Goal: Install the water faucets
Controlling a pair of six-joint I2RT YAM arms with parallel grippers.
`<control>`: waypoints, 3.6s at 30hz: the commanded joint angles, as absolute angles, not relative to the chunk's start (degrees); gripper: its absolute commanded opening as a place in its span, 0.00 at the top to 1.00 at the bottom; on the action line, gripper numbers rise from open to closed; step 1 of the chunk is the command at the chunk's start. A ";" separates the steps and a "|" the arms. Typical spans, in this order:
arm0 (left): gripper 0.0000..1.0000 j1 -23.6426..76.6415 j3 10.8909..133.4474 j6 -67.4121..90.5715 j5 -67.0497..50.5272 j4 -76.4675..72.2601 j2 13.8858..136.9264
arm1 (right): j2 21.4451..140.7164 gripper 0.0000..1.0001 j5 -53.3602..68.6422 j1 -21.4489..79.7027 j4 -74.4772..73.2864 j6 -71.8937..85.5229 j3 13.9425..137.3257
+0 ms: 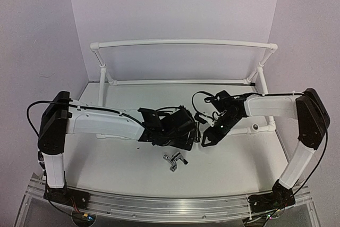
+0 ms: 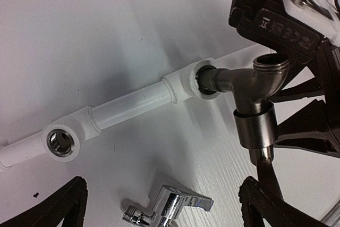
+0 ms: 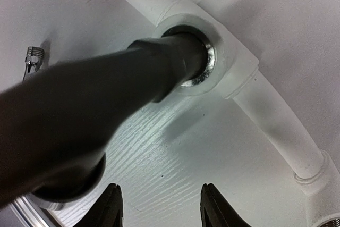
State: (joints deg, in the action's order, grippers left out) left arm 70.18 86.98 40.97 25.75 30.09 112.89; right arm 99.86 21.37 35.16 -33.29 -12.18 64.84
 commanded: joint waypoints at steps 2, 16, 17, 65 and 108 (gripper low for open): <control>0.00 71.07 90.00 43.35 28.99 31.41 113.48 | 101.72 0.55 25.61 35.47 -31.83 -8.52 67.31; 0.00 74.00 98.03 36.00 30.50 32.09 117.23 | 103.63 0.61 26.21 36.57 -30.45 -7.05 68.41; 0.00 74.13 98.65 35.79 30.31 32.16 117.50 | 103.70 0.61 26.18 36.69 -30.34 -6.97 68.48; 0.00 40.26 75.25 -7.62 -11.21 41.38 99.30 | 81.75 0.64 13.20 41.57 -35.72 -68.04 61.08; 0.51 37.77 82.04 -6.99 -17.64 44.54 114.48 | 97.58 1.00 -8.21 53.81 -13.23 -53.82 67.29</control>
State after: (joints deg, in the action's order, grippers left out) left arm 37.93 81.03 -7.11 -15.24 41.98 113.11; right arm 96.39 -3.21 53.07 -18.22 -57.31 64.56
